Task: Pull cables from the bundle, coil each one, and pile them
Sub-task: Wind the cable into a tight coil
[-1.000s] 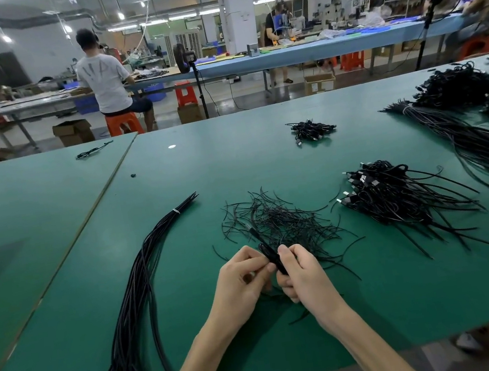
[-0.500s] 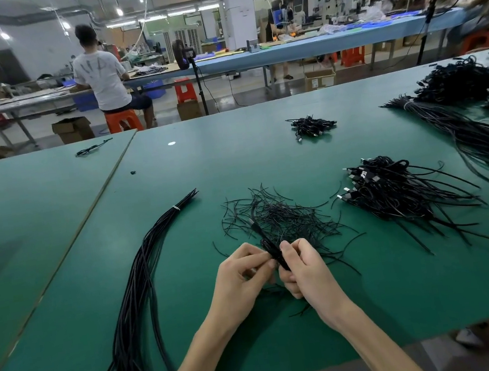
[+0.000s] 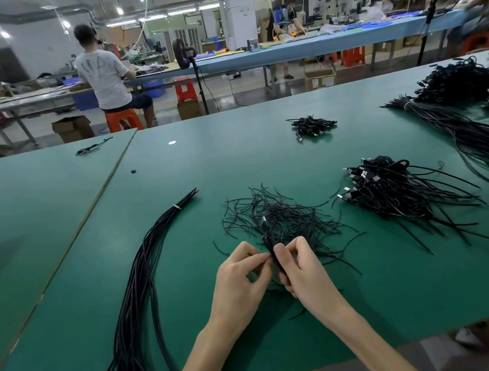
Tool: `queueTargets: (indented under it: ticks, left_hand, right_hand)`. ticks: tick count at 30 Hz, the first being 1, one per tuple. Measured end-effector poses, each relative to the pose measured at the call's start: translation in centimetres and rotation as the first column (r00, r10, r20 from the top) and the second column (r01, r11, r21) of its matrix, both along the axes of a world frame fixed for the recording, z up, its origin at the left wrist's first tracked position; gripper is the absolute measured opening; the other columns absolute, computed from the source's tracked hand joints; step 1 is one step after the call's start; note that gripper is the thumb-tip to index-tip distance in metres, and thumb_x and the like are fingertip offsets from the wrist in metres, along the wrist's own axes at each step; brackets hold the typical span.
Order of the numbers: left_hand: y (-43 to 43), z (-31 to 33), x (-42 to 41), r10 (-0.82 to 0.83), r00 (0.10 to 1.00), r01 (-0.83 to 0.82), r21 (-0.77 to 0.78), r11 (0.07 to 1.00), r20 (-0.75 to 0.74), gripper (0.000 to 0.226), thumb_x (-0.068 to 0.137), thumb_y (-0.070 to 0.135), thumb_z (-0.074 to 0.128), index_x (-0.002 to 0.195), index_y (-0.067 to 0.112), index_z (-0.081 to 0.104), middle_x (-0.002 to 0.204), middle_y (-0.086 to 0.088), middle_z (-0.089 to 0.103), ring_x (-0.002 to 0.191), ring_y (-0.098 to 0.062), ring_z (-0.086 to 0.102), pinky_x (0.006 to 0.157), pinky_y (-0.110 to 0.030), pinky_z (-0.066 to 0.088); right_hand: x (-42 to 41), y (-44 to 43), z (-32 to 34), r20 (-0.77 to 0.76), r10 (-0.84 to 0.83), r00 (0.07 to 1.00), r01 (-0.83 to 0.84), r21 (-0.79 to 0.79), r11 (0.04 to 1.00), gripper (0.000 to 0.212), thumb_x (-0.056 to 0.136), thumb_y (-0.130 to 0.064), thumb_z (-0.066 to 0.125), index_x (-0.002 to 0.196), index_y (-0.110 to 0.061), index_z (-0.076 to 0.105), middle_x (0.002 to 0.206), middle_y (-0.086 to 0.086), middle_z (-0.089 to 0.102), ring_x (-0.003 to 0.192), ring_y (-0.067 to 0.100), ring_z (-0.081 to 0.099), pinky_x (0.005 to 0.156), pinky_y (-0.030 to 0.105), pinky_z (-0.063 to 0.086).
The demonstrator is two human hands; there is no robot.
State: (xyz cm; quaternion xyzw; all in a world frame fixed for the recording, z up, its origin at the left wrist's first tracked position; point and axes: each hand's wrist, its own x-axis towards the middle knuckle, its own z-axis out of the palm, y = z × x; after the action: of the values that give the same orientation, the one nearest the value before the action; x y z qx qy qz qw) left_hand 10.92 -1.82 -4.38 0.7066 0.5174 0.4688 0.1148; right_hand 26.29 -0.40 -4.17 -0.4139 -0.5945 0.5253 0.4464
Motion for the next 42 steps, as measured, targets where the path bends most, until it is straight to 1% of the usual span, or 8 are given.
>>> queueTargets:
  ticks: [3, 10, 20, 24, 30, 35, 39, 42]
  left_hand:
    - [-0.1, 0.2, 0.0, -0.001, 1.0, 0.001, -0.002, 1.0, 0.014, 0.019, 0.095, 0.03, 0.064, 0.093, 0.023, 0.081, 0.081, 0.01, 0.056, 0.071, -0.017, 0.056, 0.059, -0.031, 0.047]
    - [-0.4, 0.3, 0.2, 0.055, 0.998, -0.054, 0.025, 0.998, -0.03, 0.027, 0.095, 0.039, 0.061, 0.094, 0.021, 0.082, 0.081, 0.012, 0.056, 0.069, -0.015, 0.059, 0.061, -0.034, 0.052]
    - [-0.4, 0.6, 0.4, 0.072, 0.997, -0.072, 0.071, 0.995, 0.002, 0.019, 0.093, 0.031, 0.067, 0.093, 0.019, 0.082, 0.078, 0.011, 0.055, 0.067, -0.012, 0.056, 0.058, -0.022, 0.045]
    - [-0.2, 0.7, 0.2, 0.029, 0.996, -0.028, -0.006, 1.0, 0.084, 0.009, 0.091, 0.013, 0.075, 0.091, 0.017, 0.083, 0.076, 0.007, 0.059, 0.065, -0.01, 0.056, 0.06, -0.015, 0.04]
    - [0.0, 0.8, -0.1, -0.079, 0.94, 0.148, -0.188, 0.971, 0.332, 0.015, 0.092, 0.002, 0.074, 0.082, 0.011, 0.08, 0.075, -0.007, 0.068, 0.056, -0.021, 0.07, 0.063, -0.025, 0.052]
    - [-0.1, 0.9, 0.3, -0.041, 0.939, 0.109, -0.182, 0.977, 0.342, 0.017, 0.089, 0.002, 0.076, 0.079, 0.015, 0.078, 0.078, -0.004, 0.066, 0.053, -0.019, 0.068, 0.057, -0.023, 0.051]
    - [-0.1, 0.9, 0.3, -0.092, 0.949, 0.157, -0.198, 0.968, 0.3, 0.015, 0.094, 0.004, 0.071, 0.08, 0.01, 0.069, 0.083, -0.004, 0.064, 0.058, -0.023, 0.054, 0.055, -0.044, 0.046]
    - [0.1, 1.1, 0.2, -0.161, 0.932, 0.234, -0.2, 0.951, 0.325, 0.015, 0.097, 0.003, 0.067, 0.082, 0.003, 0.064, 0.087, -0.011, 0.062, 0.066, -0.023, 0.05, 0.057, -0.041, 0.04]
  right_hand:
    - [-0.1, 0.0, -0.3, 0.073, -0.017, 0.997, 0.013, 0.061, 0.998, 0.039, 0.098, -0.051, 0.06, 0.101, -0.015, 0.047, 0.068, -0.008, 0.056, 0.059, 0.003, 0.048, 0.057, 0.021, 0.043]
    - [0.1, 0.2, -0.4, -0.077, 0.007, 0.997, -0.006, 0.01, 1.0, 0.027, 0.104, -0.032, 0.059, 0.093, -0.01, 0.047, 0.063, -0.004, 0.056, 0.053, 0.013, 0.046, 0.05, 0.023, 0.04]
    - [0.4, 0.2, -0.2, -0.147, -0.031, 0.989, 0.035, 0.026, 0.999, 0.011, 0.1, -0.025, 0.066, 0.11, -0.026, 0.064, 0.083, 0.003, 0.065, 0.062, 0.015, 0.055, 0.057, 0.019, 0.047]
    - [0.5, 0.2, -0.1, -0.183, 0.006, 0.983, -0.001, 0.028, 1.0, 0.014, 0.1, -0.022, 0.066, 0.109, -0.031, 0.07, 0.087, 0.002, 0.063, 0.062, 0.016, 0.057, 0.054, 0.018, 0.045]
    - [0.7, 0.3, -0.6, -0.17, -0.026, 0.985, 0.023, -0.02, 1.0, 0.011, 0.101, -0.011, 0.064, 0.104, -0.019, 0.07, 0.076, -0.004, 0.064, 0.068, 0.009, 0.057, 0.059, 0.017, 0.047]
    - [0.8, 0.3, -0.6, -0.147, -0.022, 0.989, 0.018, -0.029, 0.999, 0.007, 0.104, -0.016, 0.059, 0.105, -0.013, 0.065, 0.069, -0.001, 0.06, 0.067, 0.01, 0.055, 0.064, 0.023, 0.048]
    - [0.8, 0.3, -0.6, -0.136, 0.007, 0.991, -0.01, -0.019, 1.0, 0.007, 0.104, -0.017, 0.059, 0.103, -0.013, 0.064, 0.075, -0.001, 0.062, 0.065, 0.011, 0.053, 0.065, 0.028, 0.047]
    - [0.9, 0.3, -0.6, -0.143, 0.022, 0.99, -0.025, -0.016, 1.0, 0.008, 0.104, -0.017, 0.059, 0.098, -0.017, 0.065, 0.078, -0.004, 0.064, 0.064, 0.012, 0.052, 0.063, 0.025, 0.047]
